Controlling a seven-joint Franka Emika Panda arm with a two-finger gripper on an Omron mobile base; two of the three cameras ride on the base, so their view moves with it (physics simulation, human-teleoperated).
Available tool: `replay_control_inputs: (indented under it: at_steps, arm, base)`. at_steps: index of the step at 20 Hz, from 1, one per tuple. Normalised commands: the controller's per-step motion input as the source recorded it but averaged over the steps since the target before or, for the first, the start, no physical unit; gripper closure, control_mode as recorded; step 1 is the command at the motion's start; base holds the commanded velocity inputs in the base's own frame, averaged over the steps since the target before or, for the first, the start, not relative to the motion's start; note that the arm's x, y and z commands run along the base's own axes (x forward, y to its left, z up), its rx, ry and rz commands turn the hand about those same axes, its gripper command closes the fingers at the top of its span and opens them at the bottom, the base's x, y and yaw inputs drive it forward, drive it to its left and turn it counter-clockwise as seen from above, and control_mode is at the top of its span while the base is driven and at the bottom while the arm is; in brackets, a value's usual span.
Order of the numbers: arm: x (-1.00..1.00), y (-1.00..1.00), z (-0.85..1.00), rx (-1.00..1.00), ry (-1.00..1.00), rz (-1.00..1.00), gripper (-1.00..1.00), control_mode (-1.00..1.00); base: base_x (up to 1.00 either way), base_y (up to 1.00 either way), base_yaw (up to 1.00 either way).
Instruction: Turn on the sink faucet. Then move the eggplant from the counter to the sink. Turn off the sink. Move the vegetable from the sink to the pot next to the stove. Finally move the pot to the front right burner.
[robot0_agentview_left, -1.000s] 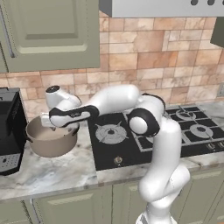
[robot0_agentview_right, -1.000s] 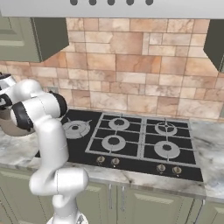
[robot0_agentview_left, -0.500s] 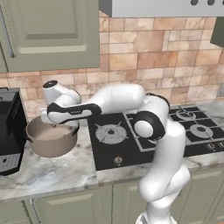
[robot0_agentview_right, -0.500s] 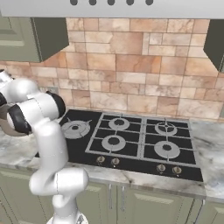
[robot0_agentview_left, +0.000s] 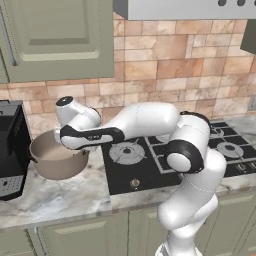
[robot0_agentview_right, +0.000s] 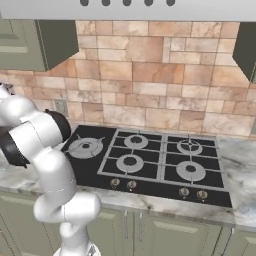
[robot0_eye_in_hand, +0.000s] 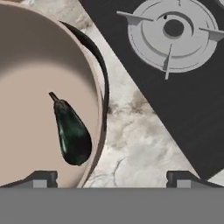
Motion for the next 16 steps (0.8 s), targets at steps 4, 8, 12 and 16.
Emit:
replay_control_inputs:
  at_steps: [4,8,12,16]
  arm:
    - [0.15,-0.07,-0.06,0.00,0.00,-0.08,-1.00,-1.00]
    - [0.30,0.08,-0.03,0.00,0.00,-0.07,-1.00,-1.00]
    - [0.28,0.18,-0.05,0.00,0.02,-0.07,-1.00,-1.00]
    - [0.23,0.23,-0.05,0.00,0.04,-0.07,-1.00,-1.00]
  base:
    - [0.00,0.00,0.00]
    - [0.00,0.00,0.00]
    - [0.00,0.00,0.00]
    - [0.00,0.00,0.00]
